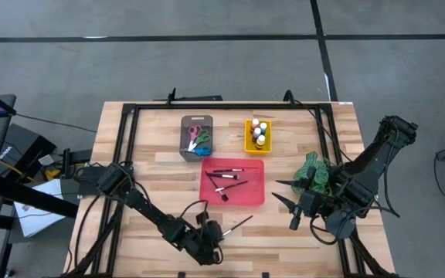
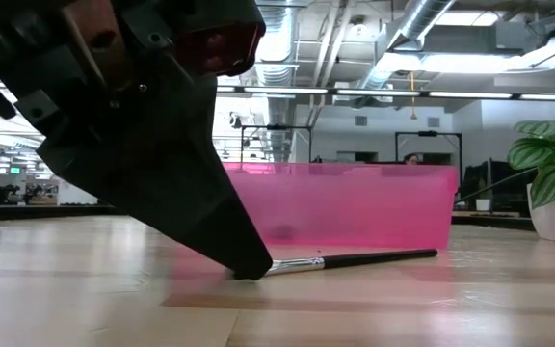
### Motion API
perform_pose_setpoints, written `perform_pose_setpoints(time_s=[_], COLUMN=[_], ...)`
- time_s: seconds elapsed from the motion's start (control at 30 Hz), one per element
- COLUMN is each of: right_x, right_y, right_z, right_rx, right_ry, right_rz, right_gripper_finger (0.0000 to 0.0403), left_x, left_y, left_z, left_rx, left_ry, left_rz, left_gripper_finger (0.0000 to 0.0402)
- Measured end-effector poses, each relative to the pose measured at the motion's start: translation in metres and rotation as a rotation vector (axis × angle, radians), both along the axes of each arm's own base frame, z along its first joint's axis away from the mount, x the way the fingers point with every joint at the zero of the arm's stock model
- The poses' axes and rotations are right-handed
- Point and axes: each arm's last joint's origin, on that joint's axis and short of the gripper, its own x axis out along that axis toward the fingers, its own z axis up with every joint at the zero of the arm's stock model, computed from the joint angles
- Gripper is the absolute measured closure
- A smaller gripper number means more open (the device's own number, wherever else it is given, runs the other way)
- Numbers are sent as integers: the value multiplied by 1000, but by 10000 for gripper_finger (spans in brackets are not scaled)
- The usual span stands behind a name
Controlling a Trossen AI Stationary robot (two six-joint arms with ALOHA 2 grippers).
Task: Pick & Place Paint Supplies
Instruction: Put the black makeup brush into the red bin
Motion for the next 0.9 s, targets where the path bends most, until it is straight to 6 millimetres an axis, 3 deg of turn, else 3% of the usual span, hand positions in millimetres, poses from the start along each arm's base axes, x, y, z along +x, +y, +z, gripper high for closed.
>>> perform_pose_setpoints(time_s=[0.27, 0.63, 0.9], right_x=[0, 0, 0], right_y=[0, 0, 0], right_z=[0, 0, 0], right_rx=[0, 1, 2], right_ry=[0, 0, -1], right_rz=[0, 0, 0], right_gripper_finger=[233, 233, 233], left_x=[-3, -3, -11], left_y=[0, 0, 3], left_z=[-2, -3, 12], left_rx=[-1, 3, 17], left_ry=[39, 51, 91], left_rz=[-17, -36, -57], left_gripper_finger=[395, 400, 401])
